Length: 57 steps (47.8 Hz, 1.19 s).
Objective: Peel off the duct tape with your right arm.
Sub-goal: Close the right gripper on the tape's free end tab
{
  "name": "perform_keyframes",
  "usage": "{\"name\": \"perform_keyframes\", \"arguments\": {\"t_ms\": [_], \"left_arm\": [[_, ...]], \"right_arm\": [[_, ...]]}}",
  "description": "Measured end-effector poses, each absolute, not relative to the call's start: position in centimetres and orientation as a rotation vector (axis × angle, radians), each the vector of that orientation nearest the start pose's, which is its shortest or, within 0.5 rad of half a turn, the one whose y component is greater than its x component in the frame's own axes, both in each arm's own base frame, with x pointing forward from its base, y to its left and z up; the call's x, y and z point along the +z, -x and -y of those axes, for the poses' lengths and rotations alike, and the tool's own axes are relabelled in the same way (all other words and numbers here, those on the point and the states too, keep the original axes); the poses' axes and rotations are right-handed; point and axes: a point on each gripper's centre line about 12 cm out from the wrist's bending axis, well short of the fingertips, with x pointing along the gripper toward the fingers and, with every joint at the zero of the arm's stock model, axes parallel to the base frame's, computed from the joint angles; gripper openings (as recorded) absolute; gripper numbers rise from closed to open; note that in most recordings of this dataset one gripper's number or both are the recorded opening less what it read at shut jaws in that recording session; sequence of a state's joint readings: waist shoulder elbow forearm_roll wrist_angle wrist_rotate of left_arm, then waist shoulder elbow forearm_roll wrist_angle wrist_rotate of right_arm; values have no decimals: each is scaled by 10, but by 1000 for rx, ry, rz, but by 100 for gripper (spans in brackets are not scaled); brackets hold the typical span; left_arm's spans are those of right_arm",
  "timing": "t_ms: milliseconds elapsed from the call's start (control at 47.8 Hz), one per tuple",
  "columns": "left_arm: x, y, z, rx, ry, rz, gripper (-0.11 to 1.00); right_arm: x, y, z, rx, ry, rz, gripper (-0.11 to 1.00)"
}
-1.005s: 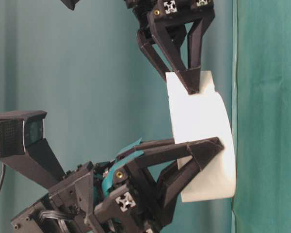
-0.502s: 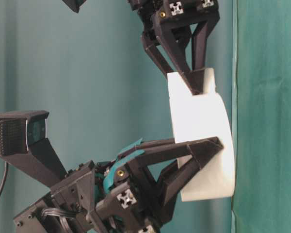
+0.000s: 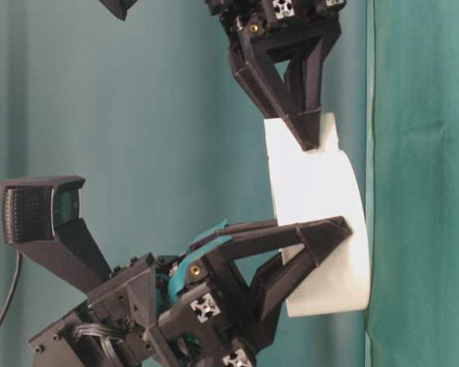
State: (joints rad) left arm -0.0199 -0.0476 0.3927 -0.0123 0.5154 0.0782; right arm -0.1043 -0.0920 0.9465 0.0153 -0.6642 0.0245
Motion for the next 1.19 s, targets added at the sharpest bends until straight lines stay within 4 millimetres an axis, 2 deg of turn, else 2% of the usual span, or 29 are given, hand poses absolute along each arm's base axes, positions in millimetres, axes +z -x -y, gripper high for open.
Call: {"name": "perform_keyframes", "arguments": {"t_ms": [607, 1193], "left_arm": [[236, -404, 6, -47, -66, -864, 23], [233, -402, 3, -40, -64, -874, 23]], "right_arm": [[182, -343, 35, -104, -36, -190, -8], [182, -343, 35, -104, -35, -190, -9]]}}
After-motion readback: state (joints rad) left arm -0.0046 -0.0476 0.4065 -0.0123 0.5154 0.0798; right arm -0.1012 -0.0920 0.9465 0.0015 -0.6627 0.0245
